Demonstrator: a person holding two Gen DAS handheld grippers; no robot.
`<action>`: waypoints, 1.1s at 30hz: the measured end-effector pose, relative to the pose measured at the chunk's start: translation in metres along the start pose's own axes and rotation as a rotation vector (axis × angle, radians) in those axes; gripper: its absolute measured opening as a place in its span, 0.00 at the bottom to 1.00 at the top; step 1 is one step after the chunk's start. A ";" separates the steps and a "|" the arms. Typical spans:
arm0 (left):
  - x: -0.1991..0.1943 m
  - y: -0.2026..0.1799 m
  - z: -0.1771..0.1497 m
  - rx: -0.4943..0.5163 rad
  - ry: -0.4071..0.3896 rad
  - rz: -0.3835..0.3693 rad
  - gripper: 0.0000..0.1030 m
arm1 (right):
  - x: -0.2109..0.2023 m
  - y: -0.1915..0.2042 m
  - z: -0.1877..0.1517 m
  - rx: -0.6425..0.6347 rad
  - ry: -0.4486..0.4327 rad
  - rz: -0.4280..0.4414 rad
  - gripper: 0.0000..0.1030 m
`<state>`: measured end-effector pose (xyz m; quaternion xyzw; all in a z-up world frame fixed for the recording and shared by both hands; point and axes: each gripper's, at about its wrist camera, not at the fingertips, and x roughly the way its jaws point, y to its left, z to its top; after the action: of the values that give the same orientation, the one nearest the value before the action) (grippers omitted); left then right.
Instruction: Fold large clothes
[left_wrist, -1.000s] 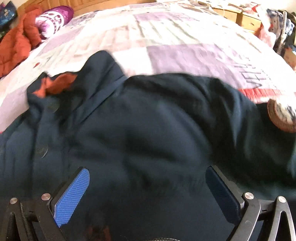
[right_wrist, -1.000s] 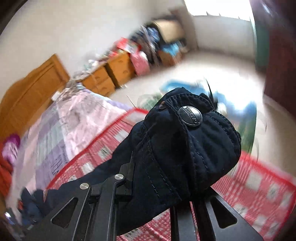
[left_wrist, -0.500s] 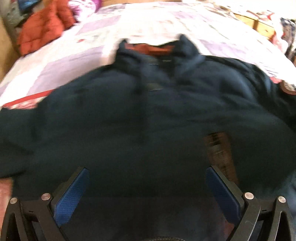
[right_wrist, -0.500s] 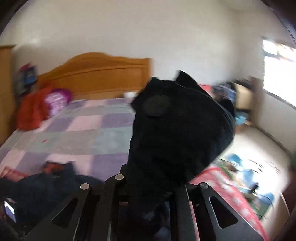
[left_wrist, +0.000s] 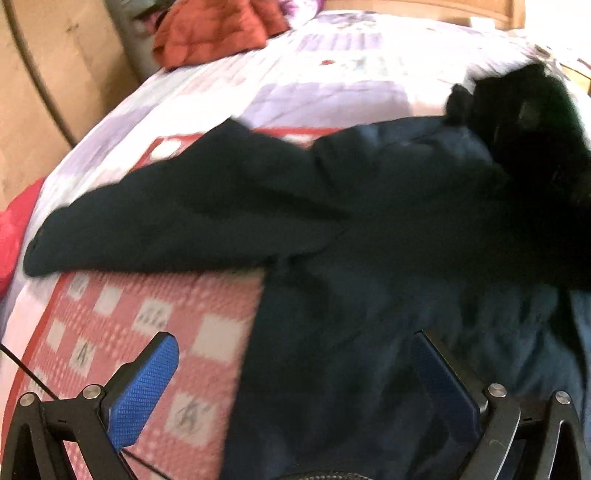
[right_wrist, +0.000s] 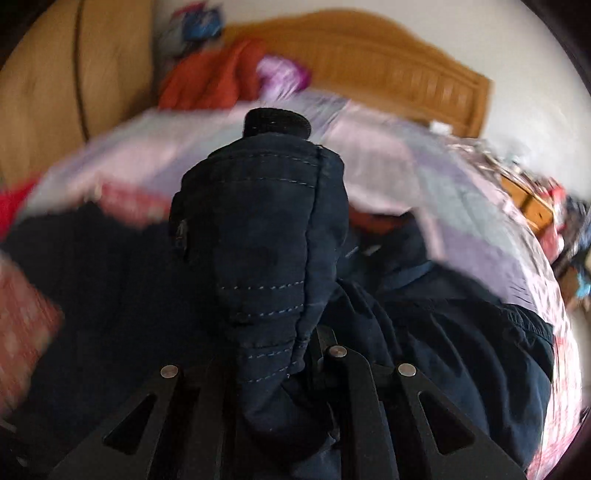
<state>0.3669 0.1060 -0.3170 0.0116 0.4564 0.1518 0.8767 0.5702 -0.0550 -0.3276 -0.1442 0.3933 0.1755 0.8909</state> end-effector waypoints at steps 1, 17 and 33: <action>0.004 0.007 -0.005 -0.007 0.009 0.007 1.00 | 0.013 0.008 -0.006 -0.024 0.031 -0.007 0.13; 0.018 0.000 -0.003 -0.039 0.013 -0.034 1.00 | -0.033 0.033 -0.036 -0.050 0.008 0.285 0.87; 0.116 -0.147 0.108 0.135 0.051 -0.100 1.00 | -0.011 -0.216 -0.113 0.326 0.119 -0.040 0.86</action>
<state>0.5535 0.0109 -0.3693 0.0439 0.4878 0.0769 0.8684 0.5818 -0.2956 -0.3668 -0.0157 0.4656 0.0828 0.8810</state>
